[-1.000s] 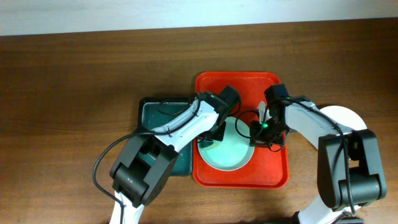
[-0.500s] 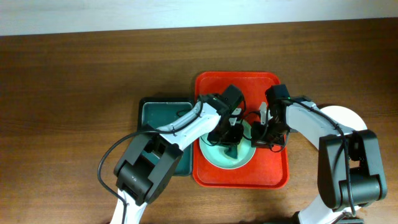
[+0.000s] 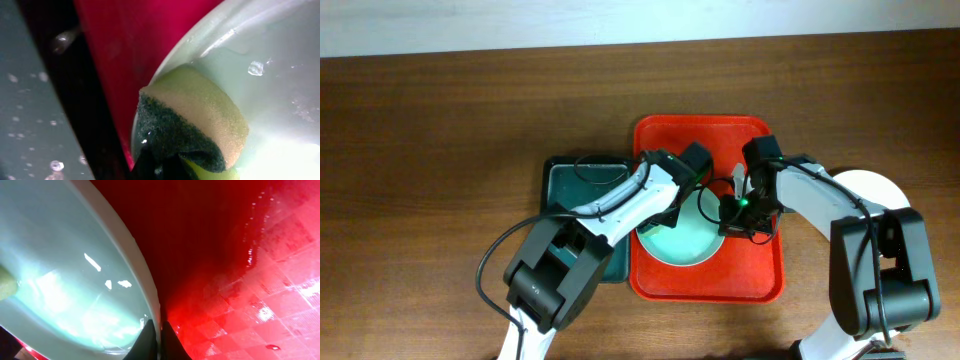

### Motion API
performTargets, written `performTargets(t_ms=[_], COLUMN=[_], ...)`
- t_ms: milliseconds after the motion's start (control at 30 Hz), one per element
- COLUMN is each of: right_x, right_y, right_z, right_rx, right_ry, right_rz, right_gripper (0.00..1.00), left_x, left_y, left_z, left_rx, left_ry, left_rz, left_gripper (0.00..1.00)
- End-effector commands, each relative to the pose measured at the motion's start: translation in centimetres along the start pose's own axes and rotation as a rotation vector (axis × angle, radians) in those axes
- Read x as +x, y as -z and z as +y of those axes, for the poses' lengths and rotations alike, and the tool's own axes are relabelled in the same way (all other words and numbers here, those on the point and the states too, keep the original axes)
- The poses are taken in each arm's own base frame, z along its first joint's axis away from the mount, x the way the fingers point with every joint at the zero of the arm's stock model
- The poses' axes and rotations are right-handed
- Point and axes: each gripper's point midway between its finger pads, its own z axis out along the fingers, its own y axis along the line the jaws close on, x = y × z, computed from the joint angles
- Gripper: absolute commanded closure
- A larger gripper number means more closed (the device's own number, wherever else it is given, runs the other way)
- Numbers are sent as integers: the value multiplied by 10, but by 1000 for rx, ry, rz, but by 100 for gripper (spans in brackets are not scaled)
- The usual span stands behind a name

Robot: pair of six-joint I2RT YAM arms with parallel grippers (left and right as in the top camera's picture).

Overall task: Clean dirty plates on tray and stack at the side
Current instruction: 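Scrub the last plate with the sponge while right gripper holds it, then return the sponge to the green tray with the left gripper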

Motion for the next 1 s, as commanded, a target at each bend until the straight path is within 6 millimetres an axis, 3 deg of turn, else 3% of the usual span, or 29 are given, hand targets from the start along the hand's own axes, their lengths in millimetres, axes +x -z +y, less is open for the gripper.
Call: performTargets(t_ms=[0,100,167,233,300,367,433,500,600,700,767,800,833,867,967], right_x=[9,9,10,10,10,9,8,3,-1,-2,0,3,4,4,-5], right_y=[-7,-7,-7,-7,-7,-7,-7,-7,-7,-7,-7,-6,-3,10,58], right_z=[-29,-29,-29,-29,-29,-29,-29,-29,-28,-27,-28,-27,-27,-22,3], right_rx=[125,125,126,126,126,126,124,123,120,119,119,119,122,125,127], right_ry=[-31,-31,-32,-31,-31,-31,-10,43,69,71,67,64,60,63,119], right_rz=[27,28,31,32,31,30,27,10,-5,-11,-1,9,19,12,-91], right_gripper=[96,96,96,96,96,96,96,96,95,95,96,96,96,96,96], left_x=[-5,-5,-14,-22,-26,-25,-19,-9,1,23,27,26,25,23,16], left_y=[-15,13,47,77,107,122,119,97,51,6,2,6,10,22,63], left_z=[50,33,31,50,86,125,153,163,141,119,111,109,107,107,126], left_rx=[-248,-102,7,33,51,53,35,20,78,133,172,194,212,236,255], left_ry=[12,86,124,168,227,315,377,371,273,244,245,246,247,251,287], left_rz=[-25,24,18,-22,-68,-88,-58,-4,29,74,88,87,85,71,-15], left_gripper=[100,100,100,100,100,100,100,100,100,97,96,92,78,50,19])
